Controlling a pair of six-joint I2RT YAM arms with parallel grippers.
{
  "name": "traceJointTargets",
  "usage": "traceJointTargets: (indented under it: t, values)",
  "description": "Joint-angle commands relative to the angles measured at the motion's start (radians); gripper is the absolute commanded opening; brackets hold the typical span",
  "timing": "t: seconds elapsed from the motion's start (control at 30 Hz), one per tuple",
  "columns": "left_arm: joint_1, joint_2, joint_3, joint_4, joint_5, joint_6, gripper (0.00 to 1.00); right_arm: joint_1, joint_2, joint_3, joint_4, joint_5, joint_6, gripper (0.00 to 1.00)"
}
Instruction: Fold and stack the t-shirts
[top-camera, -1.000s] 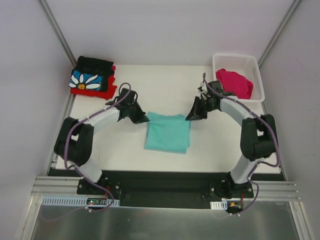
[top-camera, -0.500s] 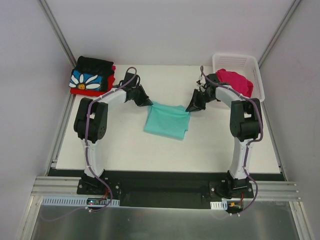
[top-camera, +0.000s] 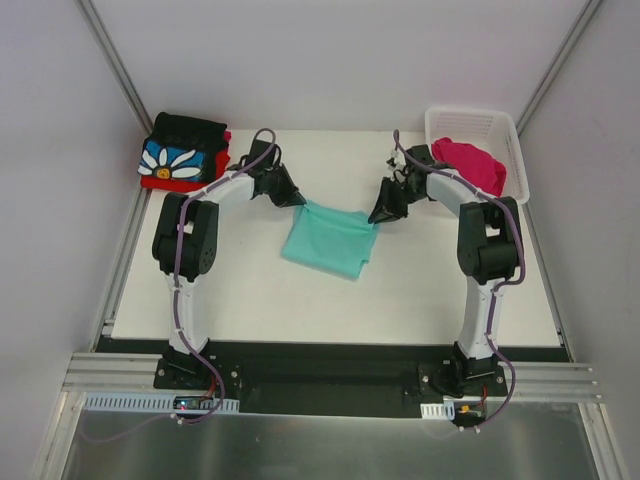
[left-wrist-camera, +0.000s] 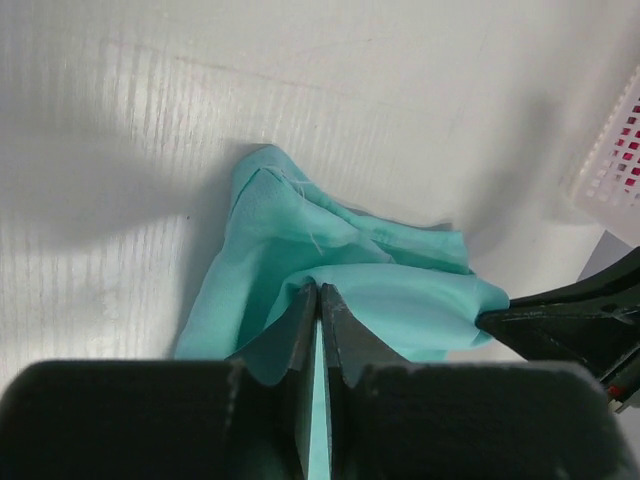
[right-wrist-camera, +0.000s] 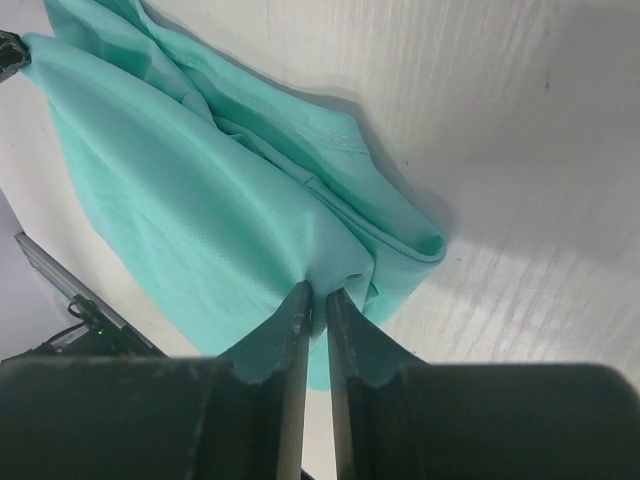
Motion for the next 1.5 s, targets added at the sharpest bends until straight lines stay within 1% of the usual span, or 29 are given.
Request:
traceJointTargets:
  t: [0.0, 0.03, 0.07, 0.1, 0.13, 0.17, 0.2, 0.23, 0.33, 0.5, 0.63, 0.77, 0.9, 1.07, 1.13, 1.2, 1.23, 1.27, 1.3, 1.33, 1.37, 1.4, 1.47]
  values:
    - [0.018, 0.023, 0.064, -0.005, -0.032, 0.03, 0.18, 0.004, -0.031, 0.054, -0.017, 0.033, -0.052, 0.16]
    - [0.017, 0.024, 0.068, -0.003, -0.033, 0.037, 0.25, 0.006, -0.036, 0.052, -0.011, 0.04, -0.054, 0.2]
    - [0.017, 0.023, 0.071, -0.003, -0.044, 0.041, 0.29, 0.008, -0.039, 0.054, -0.014, 0.045, -0.054, 0.3]
    - [0.017, 0.021, 0.072, -0.005, -0.047, 0.046, 0.35, 0.011, -0.042, 0.057, -0.014, 0.044, -0.076, 0.35]
    - [0.017, 0.017, 0.075, -0.005, -0.053, 0.055, 0.46, 0.011, -0.044, 0.061, -0.009, 0.047, -0.08, 0.37]
    - [0.018, 0.015, 0.08, -0.005, -0.06, 0.063, 0.61, 0.011, -0.045, 0.064, -0.011, 0.053, -0.081, 0.39]
    - [0.018, 0.012, 0.083, -0.005, -0.063, 0.069, 0.74, 0.011, -0.045, 0.069, -0.009, 0.062, -0.087, 0.41]
    - [0.018, 0.004, 0.086, -0.005, -0.069, 0.083, 0.99, 0.011, -0.047, 0.072, -0.008, 0.065, -0.09, 0.43]
    - [0.02, -0.026, 0.08, -0.006, -0.081, 0.101, 0.99, 0.017, -0.073, 0.077, 0.008, 0.053, -0.101, 0.43]
    - [0.017, -0.12, 0.012, -0.009, -0.078, 0.113, 0.99, 0.06, -0.155, 0.061, 0.022, 0.06, -0.11, 0.43]
    - [0.015, -0.186, -0.023, -0.009, -0.026, 0.119, 0.99, 0.092, -0.202, 0.058, 0.018, 0.059, -0.1, 0.43]
    - [0.012, -0.214, -0.041, -0.009, 0.032, 0.113, 0.99, 0.12, -0.222, 0.057, 0.017, 0.073, -0.093, 0.44]
    - [0.006, -0.21, -0.028, -0.009, 0.081, 0.1, 0.99, 0.135, -0.205, 0.055, 0.015, 0.073, -0.092, 0.44]
    - [-0.002, -0.22, -0.018, -0.006, 0.086, 0.096, 0.99, 0.141, -0.203, 0.046, 0.017, 0.077, -0.101, 0.43]
    - [-0.008, -0.211, -0.015, 0.001, 0.092, 0.089, 0.99, 0.141, -0.188, 0.044, 0.037, 0.074, -0.095, 0.4]
    - [-0.012, -0.189, -0.015, 0.041, 0.117, 0.072, 0.99, 0.141, -0.173, 0.043, 0.067, 0.062, -0.089, 0.38]
    - [-0.014, -0.18, -0.02, 0.067, 0.143, 0.06, 0.99, 0.141, -0.162, 0.044, 0.078, 0.056, -0.083, 0.35]
    - [-0.014, -0.171, -0.037, 0.098, 0.163, 0.041, 0.99, 0.139, -0.136, 0.046, 0.089, 0.051, -0.081, 0.33]
    - [-0.014, -0.146, -0.043, 0.165, 0.183, 0.017, 0.99, 0.133, -0.122, 0.058, 0.107, 0.042, -0.077, 0.31]
    - [-0.014, -0.134, -0.046, 0.184, 0.21, 0.011, 0.99, 0.129, -0.099, 0.069, 0.115, 0.03, -0.066, 0.31]
    - [-0.014, -0.122, -0.032, 0.186, 0.204, 0.012, 0.99, 0.12, -0.059, 0.084, 0.117, 0.013, -0.063, 0.31]
    - [-0.012, -0.1, -0.025, 0.186, 0.191, 0.021, 0.99, 0.107, -0.041, 0.097, 0.114, 0.002, -0.037, 0.31]
    - [-0.002, -0.077, 0.001, 0.164, 0.16, 0.027, 0.99, 0.097, -0.022, 0.106, 0.114, 0.005, -0.037, 0.33]
